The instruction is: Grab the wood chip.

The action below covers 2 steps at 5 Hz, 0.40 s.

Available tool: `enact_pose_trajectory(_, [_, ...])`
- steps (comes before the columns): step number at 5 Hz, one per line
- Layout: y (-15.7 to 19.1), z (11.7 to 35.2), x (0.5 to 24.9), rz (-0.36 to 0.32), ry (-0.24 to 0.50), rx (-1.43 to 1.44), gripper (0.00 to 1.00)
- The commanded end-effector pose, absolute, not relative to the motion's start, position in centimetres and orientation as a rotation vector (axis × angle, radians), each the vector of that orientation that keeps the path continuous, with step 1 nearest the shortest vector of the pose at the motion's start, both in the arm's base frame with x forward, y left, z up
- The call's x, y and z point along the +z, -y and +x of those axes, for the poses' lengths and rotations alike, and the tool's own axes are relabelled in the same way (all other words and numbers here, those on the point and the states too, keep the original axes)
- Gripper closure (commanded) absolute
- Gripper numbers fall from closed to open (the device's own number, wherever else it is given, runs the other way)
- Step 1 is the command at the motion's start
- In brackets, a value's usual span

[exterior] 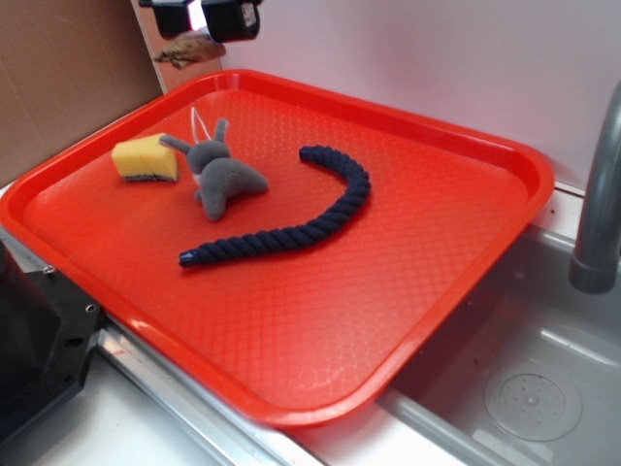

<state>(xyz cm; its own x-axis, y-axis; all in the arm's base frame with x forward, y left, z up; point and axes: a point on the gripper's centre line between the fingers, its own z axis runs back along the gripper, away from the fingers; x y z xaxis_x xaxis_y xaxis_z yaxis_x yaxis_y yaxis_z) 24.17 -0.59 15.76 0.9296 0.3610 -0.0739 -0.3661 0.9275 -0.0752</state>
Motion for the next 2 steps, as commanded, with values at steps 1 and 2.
enact_pose_trajectory(1, [4.44,19.39,20.07,-0.071,0.059,0.223,1.0])
enact_pose_trajectory(2, [4.12,19.58,19.67,-0.047,0.066,0.255,1.0])
